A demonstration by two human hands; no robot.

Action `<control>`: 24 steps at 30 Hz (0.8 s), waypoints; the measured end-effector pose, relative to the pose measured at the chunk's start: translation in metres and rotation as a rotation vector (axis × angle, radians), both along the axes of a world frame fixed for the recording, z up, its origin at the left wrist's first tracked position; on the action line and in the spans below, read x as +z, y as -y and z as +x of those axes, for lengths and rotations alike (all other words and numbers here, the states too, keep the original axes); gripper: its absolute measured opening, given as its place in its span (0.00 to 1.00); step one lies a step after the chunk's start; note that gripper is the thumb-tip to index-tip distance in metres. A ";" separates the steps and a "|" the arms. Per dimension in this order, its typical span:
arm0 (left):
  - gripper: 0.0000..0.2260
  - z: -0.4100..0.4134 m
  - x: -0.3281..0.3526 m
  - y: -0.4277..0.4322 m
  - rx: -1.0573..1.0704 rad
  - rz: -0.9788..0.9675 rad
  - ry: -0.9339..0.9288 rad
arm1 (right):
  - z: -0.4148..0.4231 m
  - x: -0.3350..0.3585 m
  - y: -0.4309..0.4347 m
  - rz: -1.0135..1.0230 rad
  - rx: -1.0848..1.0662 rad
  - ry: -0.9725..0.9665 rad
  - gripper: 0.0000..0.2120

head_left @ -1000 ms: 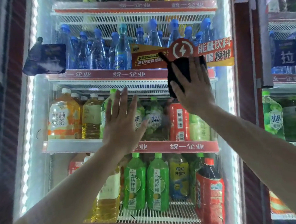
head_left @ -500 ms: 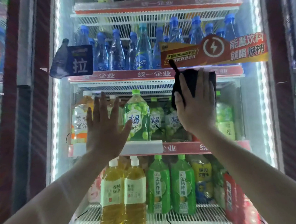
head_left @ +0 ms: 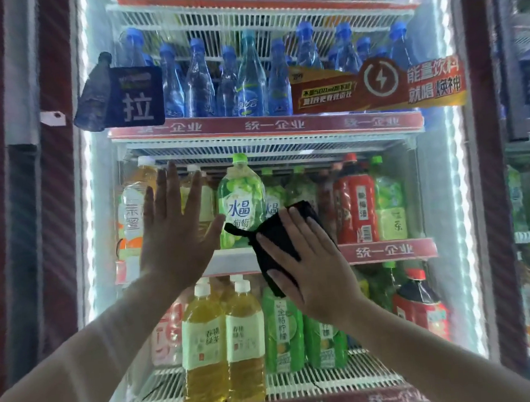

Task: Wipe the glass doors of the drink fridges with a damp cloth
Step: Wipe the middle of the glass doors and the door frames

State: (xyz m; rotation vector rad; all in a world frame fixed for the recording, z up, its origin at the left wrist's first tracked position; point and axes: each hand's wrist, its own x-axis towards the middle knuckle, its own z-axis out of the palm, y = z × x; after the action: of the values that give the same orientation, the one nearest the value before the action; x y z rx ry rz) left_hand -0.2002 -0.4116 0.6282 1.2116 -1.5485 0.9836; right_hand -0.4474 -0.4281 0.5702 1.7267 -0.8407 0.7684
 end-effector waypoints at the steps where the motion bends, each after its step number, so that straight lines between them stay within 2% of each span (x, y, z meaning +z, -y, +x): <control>1: 0.34 0.001 -0.001 0.000 -0.003 0.001 0.005 | -0.005 0.008 0.000 -0.002 -0.010 -0.056 0.26; 3: 0.34 0.002 -0.003 0.000 -0.001 -0.009 0.013 | -0.011 0.031 -0.001 -0.009 -0.036 -0.114 0.26; 5: 0.33 0.001 -0.005 0.001 0.005 -0.022 0.022 | -0.013 0.062 -0.002 -0.006 -0.061 -0.051 0.25; 10: 0.33 0.003 -0.007 -0.001 -0.006 -0.014 0.051 | 0.000 0.144 -0.005 0.043 -0.077 0.308 0.27; 15: 0.33 0.026 -0.003 -0.010 -0.025 0.052 0.166 | 0.035 0.156 0.000 -0.005 -0.059 0.632 0.28; 18: 0.32 0.040 -0.002 -0.014 -0.005 0.025 0.215 | 0.055 0.142 0.000 -0.026 -0.061 0.654 0.28; 24: 0.33 0.066 -0.005 -0.021 0.008 -0.041 0.201 | 0.071 0.072 -0.003 -0.039 -0.035 0.519 0.27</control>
State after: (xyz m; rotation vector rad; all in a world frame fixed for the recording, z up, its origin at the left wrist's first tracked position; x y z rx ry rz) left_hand -0.1346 -0.3908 0.6234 1.1187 -1.6704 1.1663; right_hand -0.3768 -0.4248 0.6419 1.4899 -1.1888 1.2271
